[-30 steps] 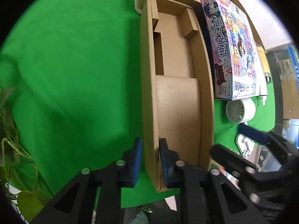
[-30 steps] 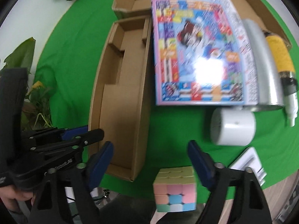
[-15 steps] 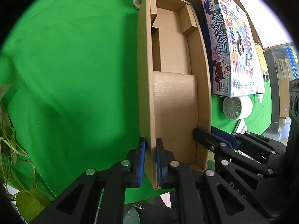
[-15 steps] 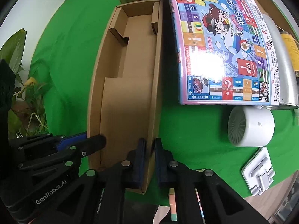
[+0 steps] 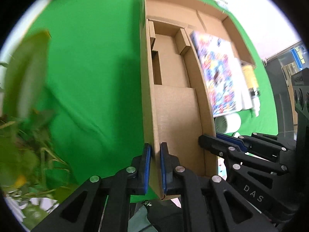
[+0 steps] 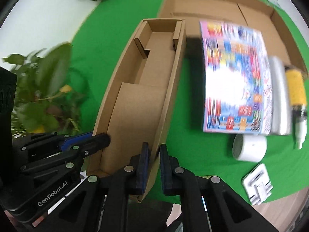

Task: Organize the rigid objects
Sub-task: 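Grasp the cardboard insert tray's wall with the left tool and lift it, then lower the insert tray into the large open box and open the left tool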

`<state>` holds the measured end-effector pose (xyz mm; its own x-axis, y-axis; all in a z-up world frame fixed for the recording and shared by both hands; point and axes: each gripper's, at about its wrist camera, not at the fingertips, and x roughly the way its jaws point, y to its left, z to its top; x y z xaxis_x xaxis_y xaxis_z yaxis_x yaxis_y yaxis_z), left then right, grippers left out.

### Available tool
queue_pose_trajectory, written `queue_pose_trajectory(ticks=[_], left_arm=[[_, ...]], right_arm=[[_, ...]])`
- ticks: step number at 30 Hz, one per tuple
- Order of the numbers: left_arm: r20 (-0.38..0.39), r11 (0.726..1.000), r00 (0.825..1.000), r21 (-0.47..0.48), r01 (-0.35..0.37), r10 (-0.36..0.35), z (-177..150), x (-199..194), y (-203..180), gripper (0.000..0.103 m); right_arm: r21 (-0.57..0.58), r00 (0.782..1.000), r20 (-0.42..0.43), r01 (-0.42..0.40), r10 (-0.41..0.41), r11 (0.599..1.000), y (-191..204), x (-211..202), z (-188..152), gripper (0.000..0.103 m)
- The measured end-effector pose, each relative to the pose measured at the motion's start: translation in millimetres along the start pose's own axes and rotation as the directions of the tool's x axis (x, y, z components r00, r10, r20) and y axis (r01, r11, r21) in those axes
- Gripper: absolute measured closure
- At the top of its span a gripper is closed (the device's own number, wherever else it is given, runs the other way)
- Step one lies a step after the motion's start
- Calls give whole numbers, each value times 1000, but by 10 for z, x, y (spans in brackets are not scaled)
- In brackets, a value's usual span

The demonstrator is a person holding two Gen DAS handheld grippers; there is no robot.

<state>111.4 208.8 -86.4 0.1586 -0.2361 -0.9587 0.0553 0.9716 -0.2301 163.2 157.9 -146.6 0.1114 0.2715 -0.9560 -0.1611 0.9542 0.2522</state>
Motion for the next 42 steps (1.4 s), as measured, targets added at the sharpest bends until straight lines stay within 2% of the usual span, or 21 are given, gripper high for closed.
queue_pose_trajectory(ticks=[5, 8, 12, 17, 21, 23, 27, 29, 33, 35, 38, 42], left_arm=[[145, 1000, 989, 12, -13, 11, 152, -538, -40, 94], [243, 1000, 970, 18, -15, 10, 364, -877, -13, 94], [336, 999, 942, 42, -19, 4, 653, -1132, -133, 94], [396, 996, 918, 69, -49, 17, 1027, -1189, -402, 94], [405, 996, 914, 72, -52, 19, 1431, -1113, -539, 94], [407, 996, 913, 73, -58, 23, 1588, -1078, -569, 94], [365, 996, 930, 61, -65, 39, 2023, -811, -650, 94], [324, 995, 944, 53, -80, 58, 2230, -578, -667, 94], [216, 997, 973, 9, -80, 76, 2445, -66, -514, 94], [152, 997, 985, -15, -80, 81, 2513, 253, -379, 94], [79, 995, 992, -16, -101, 102, 2528, 621, -265, 95], [-24, 987, 987, -16, -159, 159, 2430, 1054, -104, 96]], right_arm=[[-62, 985, 170, 8, 2, 998, 332, -542, 287, 95], [-55, 967, 254, -2, 16, 998, 347, -856, 467, 95], [-43, 942, 335, -8, 22, 999, 321, -1162, 703, 95], [-31, 920, 391, -19, 30, 999, -6, -1558, 1041, 95], [-27, 910, 413, -39, 47, 999, -457, -1869, 1446, 95], [-30, 910, 411, -48, 56, 998, -615, -1864, 1718, 95], [-16, 925, 369, -88, 88, 996, -1032, -1775, 2210, 94], [-7, 937, 333, -106, 103, 994, -1198, -1603, 2446, 94], [7, 962, 242, -129, 124, 992, -1350, -997, 2765, 94], [19, 973, 192, -136, 130, 991, -1428, -660, 2847, 93], [67, 986, 89, -147, 141, 987, -1561, -48, 2852, 94], [129, 988, -32, -148, 153, 981, -1633, 517, 2759, 93]])
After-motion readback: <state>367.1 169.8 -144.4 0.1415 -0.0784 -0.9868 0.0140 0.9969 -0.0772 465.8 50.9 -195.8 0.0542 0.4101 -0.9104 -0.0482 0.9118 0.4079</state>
